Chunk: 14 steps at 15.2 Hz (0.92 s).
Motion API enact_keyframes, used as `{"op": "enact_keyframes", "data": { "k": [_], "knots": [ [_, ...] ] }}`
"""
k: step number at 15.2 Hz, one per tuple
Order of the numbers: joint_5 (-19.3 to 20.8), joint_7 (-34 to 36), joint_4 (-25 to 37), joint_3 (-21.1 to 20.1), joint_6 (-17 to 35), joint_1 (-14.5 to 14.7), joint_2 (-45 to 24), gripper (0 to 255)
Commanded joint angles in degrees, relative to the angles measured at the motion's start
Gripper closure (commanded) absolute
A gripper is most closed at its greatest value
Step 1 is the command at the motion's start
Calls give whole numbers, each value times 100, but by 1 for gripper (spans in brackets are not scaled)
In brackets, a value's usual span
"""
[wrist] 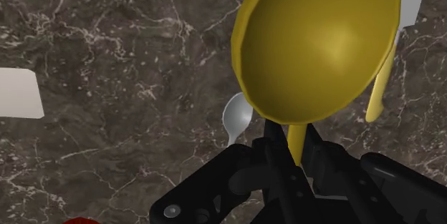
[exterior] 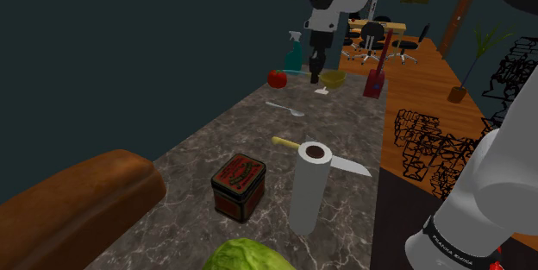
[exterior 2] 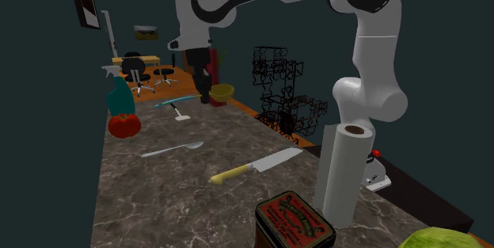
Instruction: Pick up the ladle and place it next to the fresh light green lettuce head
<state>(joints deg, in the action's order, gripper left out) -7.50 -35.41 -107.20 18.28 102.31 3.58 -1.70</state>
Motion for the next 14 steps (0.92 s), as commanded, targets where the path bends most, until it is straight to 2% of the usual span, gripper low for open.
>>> {"op": "enact_keyframes", "data": {
  "k": [1, 7, 14],
  "knots": [
    [12, 21, 108, 0, -135, 1, 27, 255],
    [32, 71, 483, 3, -537, -2, 60, 255],
    [153, 1027, -587, -497, -247, 432, 990, 255]
  ]
}}
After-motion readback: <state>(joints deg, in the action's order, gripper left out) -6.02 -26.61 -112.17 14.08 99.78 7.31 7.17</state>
